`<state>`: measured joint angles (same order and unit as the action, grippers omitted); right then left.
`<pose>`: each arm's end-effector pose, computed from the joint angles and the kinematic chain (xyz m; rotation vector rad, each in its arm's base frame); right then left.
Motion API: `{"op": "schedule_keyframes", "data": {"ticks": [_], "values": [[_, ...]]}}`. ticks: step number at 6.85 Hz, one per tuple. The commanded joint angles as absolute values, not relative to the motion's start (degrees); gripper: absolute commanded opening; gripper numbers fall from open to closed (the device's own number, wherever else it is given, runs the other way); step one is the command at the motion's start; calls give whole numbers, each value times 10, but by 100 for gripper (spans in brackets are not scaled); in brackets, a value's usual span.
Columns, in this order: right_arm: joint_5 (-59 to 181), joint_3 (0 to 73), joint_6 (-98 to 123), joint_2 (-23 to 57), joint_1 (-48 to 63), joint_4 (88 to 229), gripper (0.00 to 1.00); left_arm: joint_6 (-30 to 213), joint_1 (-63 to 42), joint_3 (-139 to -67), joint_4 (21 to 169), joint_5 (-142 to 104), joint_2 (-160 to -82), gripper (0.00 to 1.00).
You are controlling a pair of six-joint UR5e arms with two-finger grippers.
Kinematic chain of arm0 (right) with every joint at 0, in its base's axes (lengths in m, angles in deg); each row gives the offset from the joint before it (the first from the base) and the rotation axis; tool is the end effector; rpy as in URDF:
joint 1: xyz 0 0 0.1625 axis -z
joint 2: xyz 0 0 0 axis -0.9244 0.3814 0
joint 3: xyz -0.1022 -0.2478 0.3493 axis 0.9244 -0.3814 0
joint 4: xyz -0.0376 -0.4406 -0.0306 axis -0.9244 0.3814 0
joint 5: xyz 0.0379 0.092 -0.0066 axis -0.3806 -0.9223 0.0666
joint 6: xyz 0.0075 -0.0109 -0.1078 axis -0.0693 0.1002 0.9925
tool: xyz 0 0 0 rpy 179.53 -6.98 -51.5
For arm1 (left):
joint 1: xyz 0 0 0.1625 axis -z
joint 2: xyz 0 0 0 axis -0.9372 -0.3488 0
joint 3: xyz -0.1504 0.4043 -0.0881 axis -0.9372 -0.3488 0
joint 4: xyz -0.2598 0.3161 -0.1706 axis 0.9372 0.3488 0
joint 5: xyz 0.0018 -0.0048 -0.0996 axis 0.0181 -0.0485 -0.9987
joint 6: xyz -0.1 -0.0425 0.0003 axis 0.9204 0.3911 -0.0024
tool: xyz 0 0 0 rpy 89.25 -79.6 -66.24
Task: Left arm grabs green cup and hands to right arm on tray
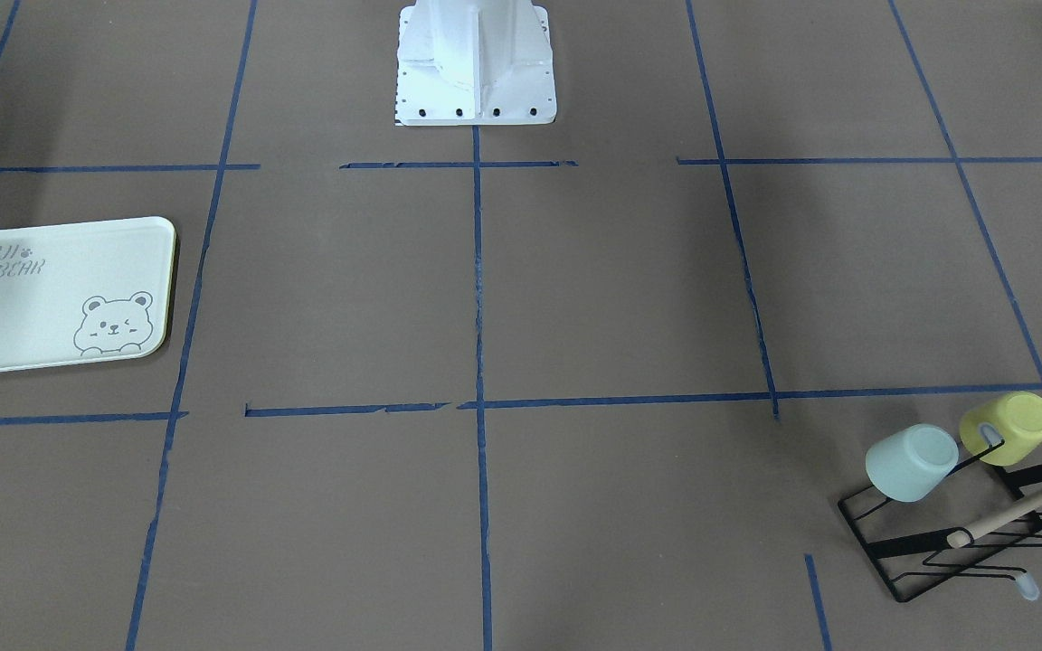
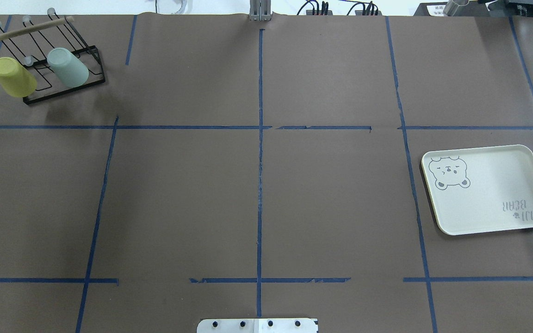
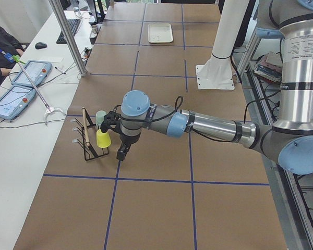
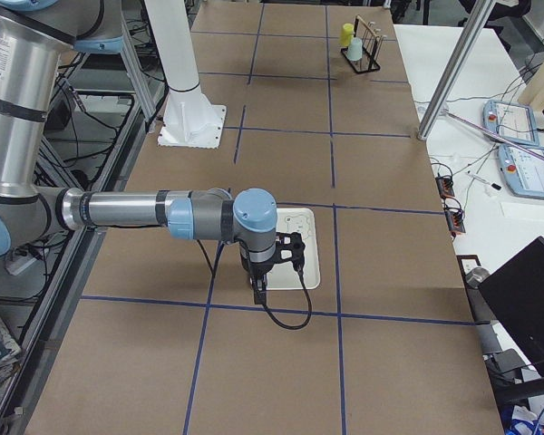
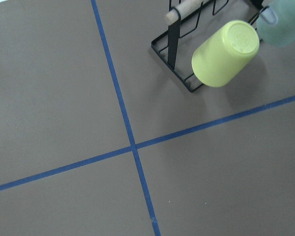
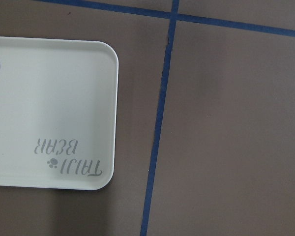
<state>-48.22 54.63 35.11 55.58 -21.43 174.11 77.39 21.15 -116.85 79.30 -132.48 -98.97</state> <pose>0.0534 -0.3877 0.6357 0.0498 -0.7382 -0.1204 -0.0628 -0.5142 0.5477 0.3661 0.7767 0.1278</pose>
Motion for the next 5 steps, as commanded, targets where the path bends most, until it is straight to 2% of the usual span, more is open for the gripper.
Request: {"op": "schedule_keyframes", "data": {"ticks": [1, 2, 5], "values": [[-482, 547, 351, 556, -215, 1741, 100, 1037, 161, -1179, 955, -1317, -990, 100], [-482, 546, 351, 556, -214, 1741, 100, 1121, 123, -1182, 1001, -1270, -993, 100], [-483, 546, 351, 556, -214, 1741, 100, 1312, -42, -1223, 1013, -1052, -1022, 100]]}}
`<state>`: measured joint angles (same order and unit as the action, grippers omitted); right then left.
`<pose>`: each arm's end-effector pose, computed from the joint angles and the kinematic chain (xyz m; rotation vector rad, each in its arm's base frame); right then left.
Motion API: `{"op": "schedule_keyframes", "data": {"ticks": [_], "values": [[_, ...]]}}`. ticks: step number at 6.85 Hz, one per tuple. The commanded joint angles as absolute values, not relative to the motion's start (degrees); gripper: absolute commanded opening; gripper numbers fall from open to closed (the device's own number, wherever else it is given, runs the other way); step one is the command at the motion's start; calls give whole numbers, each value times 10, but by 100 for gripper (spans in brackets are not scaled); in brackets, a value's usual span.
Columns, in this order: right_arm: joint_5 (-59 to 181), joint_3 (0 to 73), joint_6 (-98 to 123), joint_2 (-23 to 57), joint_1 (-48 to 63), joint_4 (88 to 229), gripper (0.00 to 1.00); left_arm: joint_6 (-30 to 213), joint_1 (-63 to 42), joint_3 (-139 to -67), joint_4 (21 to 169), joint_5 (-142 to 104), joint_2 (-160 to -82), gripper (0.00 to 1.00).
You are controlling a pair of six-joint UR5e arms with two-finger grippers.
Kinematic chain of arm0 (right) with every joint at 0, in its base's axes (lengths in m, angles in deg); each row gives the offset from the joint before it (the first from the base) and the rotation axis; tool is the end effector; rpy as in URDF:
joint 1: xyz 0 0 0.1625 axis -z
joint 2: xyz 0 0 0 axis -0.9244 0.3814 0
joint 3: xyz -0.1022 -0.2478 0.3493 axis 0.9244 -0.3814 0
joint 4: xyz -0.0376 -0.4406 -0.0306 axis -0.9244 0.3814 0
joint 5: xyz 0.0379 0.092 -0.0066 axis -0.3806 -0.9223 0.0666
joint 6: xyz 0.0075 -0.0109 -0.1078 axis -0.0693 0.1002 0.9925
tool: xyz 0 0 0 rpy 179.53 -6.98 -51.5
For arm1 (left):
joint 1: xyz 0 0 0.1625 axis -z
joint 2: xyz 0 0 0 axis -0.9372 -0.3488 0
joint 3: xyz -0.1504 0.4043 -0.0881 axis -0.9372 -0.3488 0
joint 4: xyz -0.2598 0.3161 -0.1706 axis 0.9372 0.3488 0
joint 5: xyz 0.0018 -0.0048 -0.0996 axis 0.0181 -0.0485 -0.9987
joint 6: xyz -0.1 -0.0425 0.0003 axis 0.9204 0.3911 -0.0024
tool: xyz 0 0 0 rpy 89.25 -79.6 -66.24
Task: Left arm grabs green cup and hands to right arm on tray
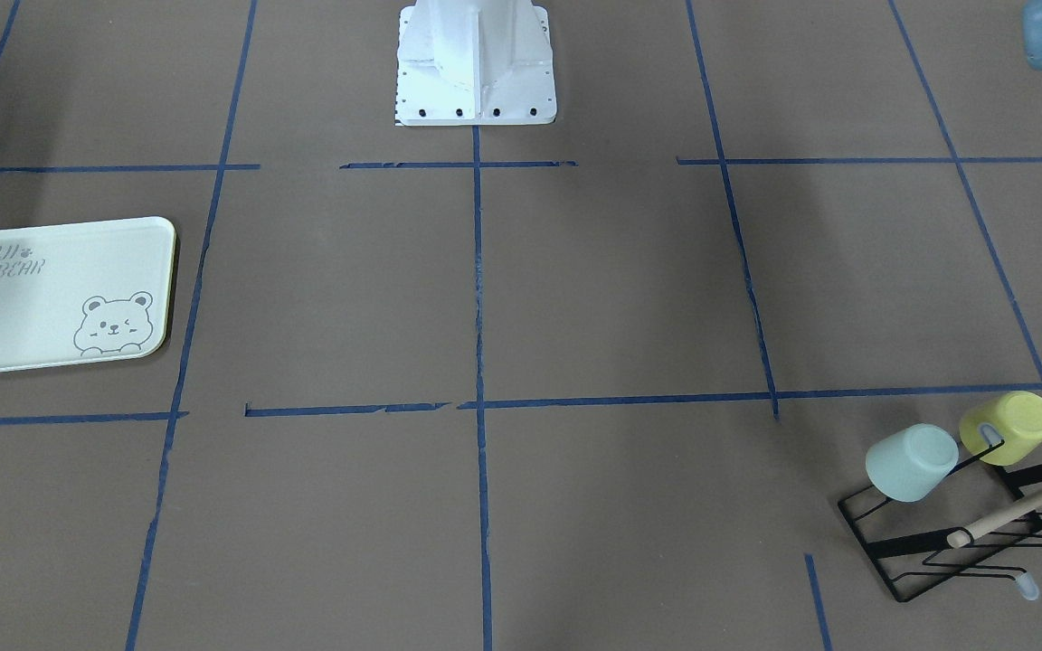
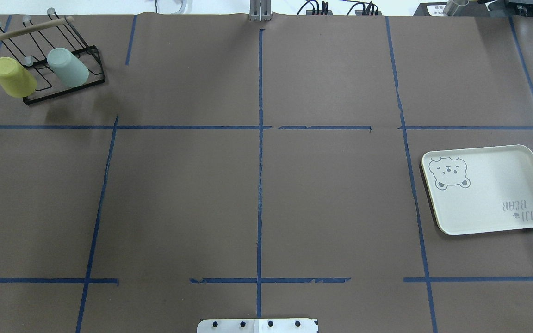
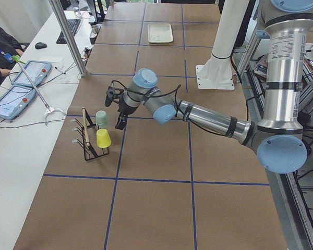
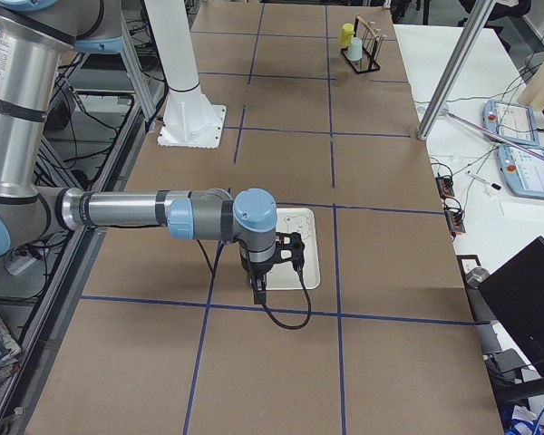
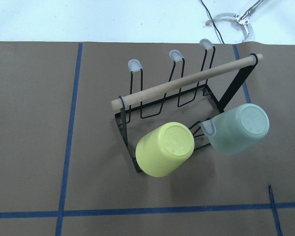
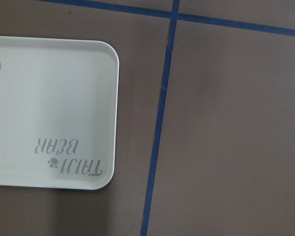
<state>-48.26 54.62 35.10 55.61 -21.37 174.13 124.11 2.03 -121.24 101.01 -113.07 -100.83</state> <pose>0.0529 -0.3875 0.6360 0.0484 -0.7390 -0.1208 0.0871 -0.5349 0.4564 0.4944 0.8203 -0.2725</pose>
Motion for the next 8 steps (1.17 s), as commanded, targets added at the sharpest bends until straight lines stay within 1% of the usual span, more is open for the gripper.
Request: {"op": "schedule_keyframes", "data": {"ticks": [1, 2, 4, 6, 8], "values": [[-482, 545, 351, 556, -214, 1741, 100, 1343, -99, -1220, 1008, -974, -1041, 100], [-482, 545, 351, 556, -214, 1741, 100, 1357, -136, -1207, 1006, -921, -1057, 100], [-482, 544, 351, 556, -214, 1741, 100, 1394, -171, -1135, 991, -847, -1132, 100], [-481, 542, 352, 556, -214, 1741, 100, 1392, -173, -1076, 999, -803, -1159, 100], [-481, 542, 352, 556, -214, 1741, 100, 1392, -174, -1058, 1001, -763, -1168, 100]]}}
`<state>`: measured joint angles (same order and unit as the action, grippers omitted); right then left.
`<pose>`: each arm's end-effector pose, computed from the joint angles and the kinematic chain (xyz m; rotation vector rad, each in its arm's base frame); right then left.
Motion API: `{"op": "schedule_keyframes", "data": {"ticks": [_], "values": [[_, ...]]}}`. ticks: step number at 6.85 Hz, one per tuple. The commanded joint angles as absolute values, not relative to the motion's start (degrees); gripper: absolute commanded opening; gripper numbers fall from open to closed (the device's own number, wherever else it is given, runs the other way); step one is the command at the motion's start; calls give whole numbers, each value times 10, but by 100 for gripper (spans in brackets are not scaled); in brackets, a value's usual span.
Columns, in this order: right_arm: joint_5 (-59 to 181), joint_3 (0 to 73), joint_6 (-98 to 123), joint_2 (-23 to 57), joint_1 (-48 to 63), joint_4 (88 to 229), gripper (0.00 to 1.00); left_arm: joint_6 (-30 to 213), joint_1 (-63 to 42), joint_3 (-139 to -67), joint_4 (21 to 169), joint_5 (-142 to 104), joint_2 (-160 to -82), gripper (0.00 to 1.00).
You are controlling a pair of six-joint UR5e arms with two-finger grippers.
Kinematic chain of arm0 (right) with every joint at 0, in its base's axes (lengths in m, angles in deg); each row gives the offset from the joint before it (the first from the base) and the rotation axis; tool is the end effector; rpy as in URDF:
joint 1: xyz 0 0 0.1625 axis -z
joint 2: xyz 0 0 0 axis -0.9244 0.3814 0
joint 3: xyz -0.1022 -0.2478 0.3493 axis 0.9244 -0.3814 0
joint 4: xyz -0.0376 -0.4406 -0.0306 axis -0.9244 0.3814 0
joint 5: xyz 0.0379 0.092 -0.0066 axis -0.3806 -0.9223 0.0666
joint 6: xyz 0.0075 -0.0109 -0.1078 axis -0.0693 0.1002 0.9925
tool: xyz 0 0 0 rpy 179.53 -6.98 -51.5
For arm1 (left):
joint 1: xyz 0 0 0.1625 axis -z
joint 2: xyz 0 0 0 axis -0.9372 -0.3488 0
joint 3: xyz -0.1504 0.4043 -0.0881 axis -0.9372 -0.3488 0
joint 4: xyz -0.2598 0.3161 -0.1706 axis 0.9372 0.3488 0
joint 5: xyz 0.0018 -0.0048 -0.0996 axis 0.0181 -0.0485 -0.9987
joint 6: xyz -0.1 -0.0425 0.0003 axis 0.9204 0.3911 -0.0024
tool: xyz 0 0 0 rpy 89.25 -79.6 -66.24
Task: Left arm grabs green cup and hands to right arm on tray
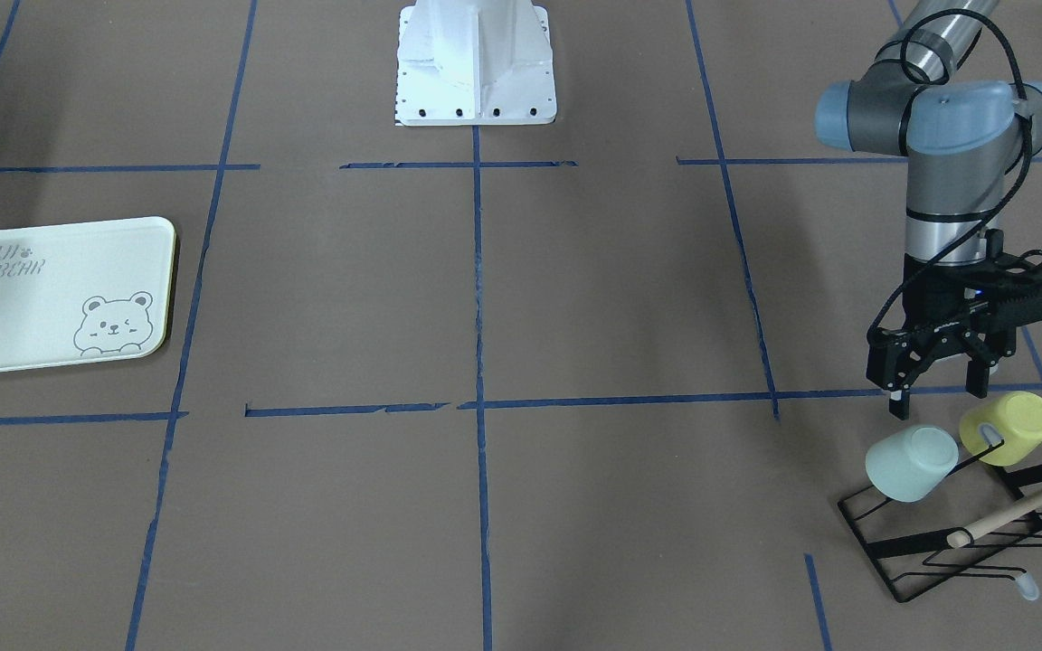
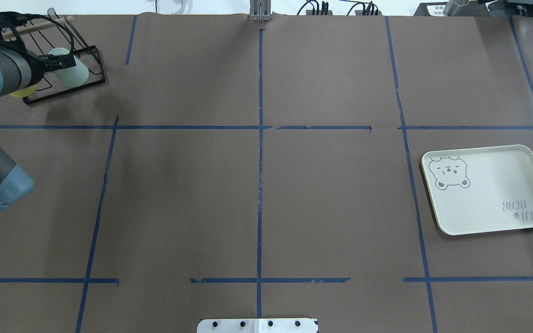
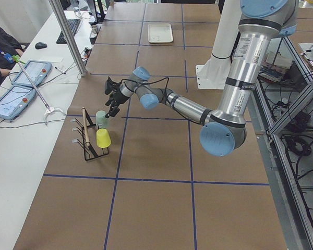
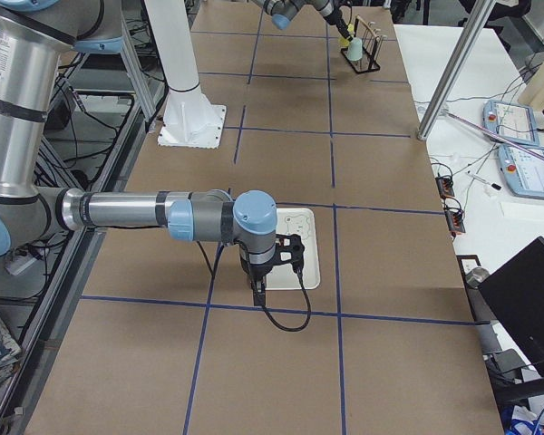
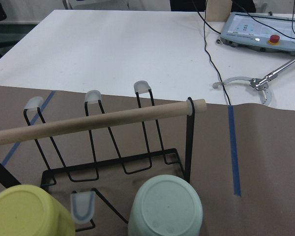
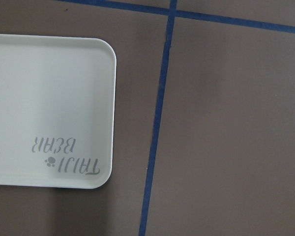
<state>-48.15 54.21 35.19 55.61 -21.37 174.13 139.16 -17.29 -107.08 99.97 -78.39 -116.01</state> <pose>0.0531 -0.3871 0.6399 0.0420 -0.7373 -0.1197 0.2820 -0.6103 0.4415 0.6789 0.5809 -0.4729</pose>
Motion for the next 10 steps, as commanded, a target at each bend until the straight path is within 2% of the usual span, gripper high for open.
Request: {"op": "schedule_keyframes", "data": {"ticks": [1, 4, 10], "values": [[-482, 542, 352, 557, -214, 1741, 100, 1396, -174, -1044, 1002, -749, -1178, 100], [-482, 541, 352, 558, -214, 1741, 100, 1393, -175, -980, 1081, -748, -1201, 100], [-481, 540, 352, 558, -214, 1742, 100, 1394, -191, -939, 1114, -748, -1205, 100]]}}
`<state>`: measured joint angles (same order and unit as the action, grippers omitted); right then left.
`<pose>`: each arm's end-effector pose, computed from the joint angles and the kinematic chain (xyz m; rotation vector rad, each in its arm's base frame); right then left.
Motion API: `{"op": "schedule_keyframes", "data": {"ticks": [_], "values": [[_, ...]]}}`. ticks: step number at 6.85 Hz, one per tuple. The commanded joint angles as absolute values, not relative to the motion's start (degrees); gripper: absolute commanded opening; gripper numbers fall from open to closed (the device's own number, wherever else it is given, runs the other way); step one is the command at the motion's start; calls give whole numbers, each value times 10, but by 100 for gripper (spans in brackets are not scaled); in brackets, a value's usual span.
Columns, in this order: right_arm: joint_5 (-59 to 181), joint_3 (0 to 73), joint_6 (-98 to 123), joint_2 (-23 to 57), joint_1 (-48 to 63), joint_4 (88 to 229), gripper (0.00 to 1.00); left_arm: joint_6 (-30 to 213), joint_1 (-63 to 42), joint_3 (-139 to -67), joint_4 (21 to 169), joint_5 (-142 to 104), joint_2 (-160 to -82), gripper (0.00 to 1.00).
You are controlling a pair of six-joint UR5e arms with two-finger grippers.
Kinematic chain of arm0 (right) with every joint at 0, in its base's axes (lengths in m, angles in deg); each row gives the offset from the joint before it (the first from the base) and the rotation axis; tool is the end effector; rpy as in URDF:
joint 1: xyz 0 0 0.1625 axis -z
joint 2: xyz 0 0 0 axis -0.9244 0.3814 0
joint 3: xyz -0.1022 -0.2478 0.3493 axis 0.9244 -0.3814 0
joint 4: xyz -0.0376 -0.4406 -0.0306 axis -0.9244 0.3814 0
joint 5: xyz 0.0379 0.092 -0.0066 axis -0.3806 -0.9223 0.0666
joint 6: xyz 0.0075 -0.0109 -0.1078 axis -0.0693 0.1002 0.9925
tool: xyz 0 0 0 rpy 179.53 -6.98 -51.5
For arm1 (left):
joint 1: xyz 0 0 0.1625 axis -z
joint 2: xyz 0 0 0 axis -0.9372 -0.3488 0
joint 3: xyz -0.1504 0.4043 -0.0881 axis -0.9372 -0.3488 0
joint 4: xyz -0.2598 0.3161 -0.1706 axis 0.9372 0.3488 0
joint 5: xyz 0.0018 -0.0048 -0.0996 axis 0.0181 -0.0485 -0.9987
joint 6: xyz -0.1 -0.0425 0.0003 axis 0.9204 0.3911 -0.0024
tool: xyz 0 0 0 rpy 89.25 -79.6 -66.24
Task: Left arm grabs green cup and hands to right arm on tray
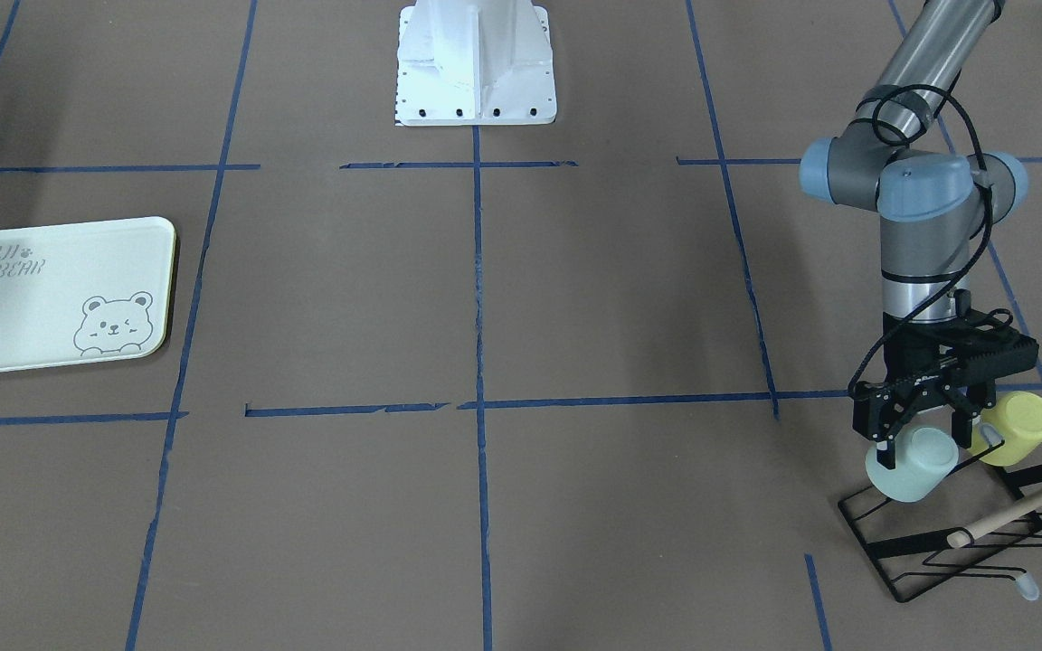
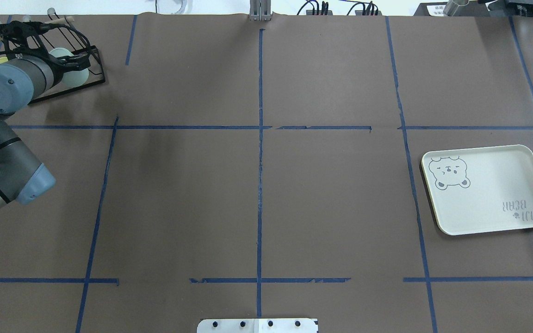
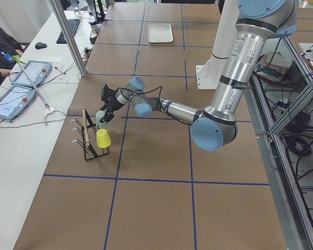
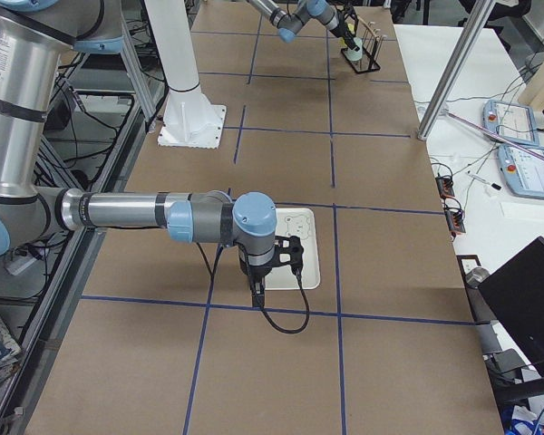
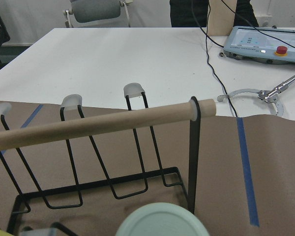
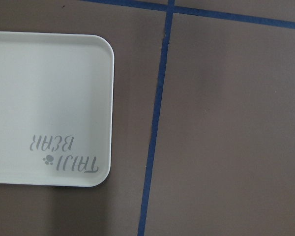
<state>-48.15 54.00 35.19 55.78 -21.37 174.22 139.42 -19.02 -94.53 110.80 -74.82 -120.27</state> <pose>0.0531 -0.3853 0.6431 0.0342 -0.7376 -0.1167 0.3243 -0.6411 0.4839 0.7402 0.5899 -0.4777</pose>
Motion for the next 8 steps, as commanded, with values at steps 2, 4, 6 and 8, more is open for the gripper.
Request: {"op": "schedule_keyframes", "data": {"ticks": [2, 4, 6, 8], "values": [[-481, 540, 352, 558, -214, 1741, 100, 1394, -191, -933, 1114, -748, -1207, 100], [-481, 540, 352, 558, -214, 1742, 100, 1394, -191, -924, 1114, -748, -1215, 100], [-482, 540, 352, 558, -214, 1742, 100, 1394, -192, -924, 1114, -748, -1218, 100], [-482, 540, 352, 558, -214, 1742, 100, 1392, -191, -924, 1114, -748, -1218, 100]]}}
